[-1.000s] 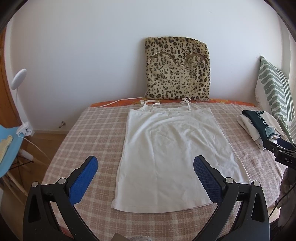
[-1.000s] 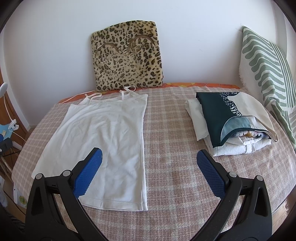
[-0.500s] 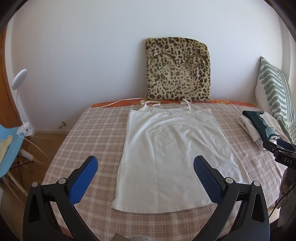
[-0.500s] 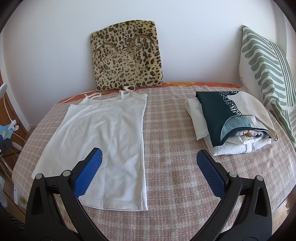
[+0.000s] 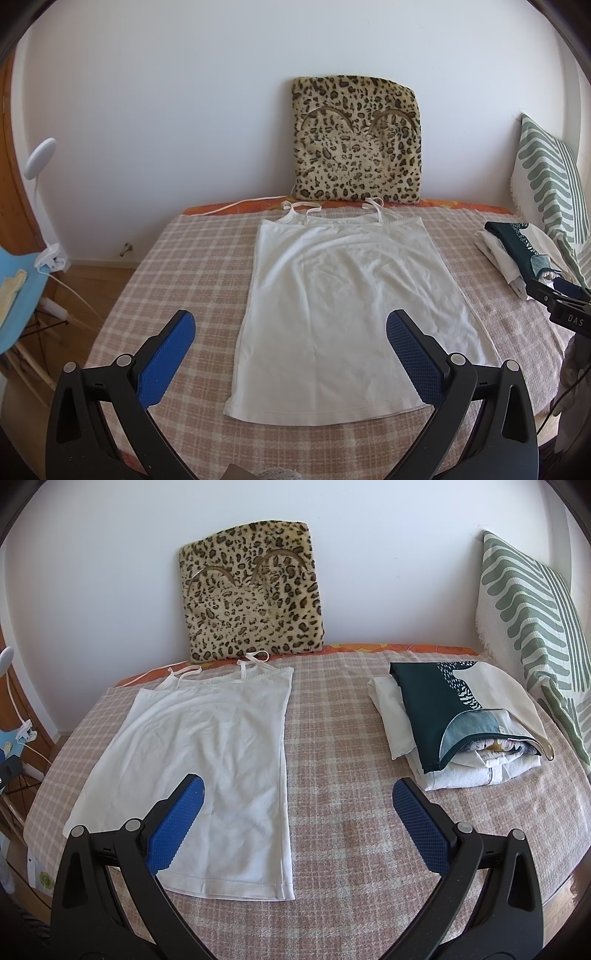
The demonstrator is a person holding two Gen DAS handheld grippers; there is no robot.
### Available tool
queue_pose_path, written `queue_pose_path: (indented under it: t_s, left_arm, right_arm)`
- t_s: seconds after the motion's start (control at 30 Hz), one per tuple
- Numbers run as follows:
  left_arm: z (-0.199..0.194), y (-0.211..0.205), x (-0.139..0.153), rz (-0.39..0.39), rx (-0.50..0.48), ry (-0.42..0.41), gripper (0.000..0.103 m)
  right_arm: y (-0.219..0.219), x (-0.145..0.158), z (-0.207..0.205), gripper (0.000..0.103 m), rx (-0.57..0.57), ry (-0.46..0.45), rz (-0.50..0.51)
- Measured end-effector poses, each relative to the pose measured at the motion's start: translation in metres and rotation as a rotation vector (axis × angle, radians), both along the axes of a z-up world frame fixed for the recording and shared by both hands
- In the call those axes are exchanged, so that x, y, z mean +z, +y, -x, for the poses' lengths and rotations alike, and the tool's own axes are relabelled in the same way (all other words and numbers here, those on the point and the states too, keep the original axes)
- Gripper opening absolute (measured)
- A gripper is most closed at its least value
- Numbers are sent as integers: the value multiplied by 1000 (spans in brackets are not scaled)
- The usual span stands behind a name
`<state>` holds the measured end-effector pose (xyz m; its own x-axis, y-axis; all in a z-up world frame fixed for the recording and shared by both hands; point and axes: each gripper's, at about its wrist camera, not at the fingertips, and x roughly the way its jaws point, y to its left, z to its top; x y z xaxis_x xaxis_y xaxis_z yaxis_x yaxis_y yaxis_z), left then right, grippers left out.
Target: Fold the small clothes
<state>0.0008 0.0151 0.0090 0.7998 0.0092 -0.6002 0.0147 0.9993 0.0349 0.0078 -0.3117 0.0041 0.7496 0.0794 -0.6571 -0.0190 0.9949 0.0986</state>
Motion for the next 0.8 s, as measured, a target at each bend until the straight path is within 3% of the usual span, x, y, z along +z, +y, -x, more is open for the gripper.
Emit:
queue_pose_path:
  t_s: [0.8]
  left_arm:
    - [0,2,1,-1,1,-3,103]
  right_arm:
    - [1,0,-1,103,0,1,0]
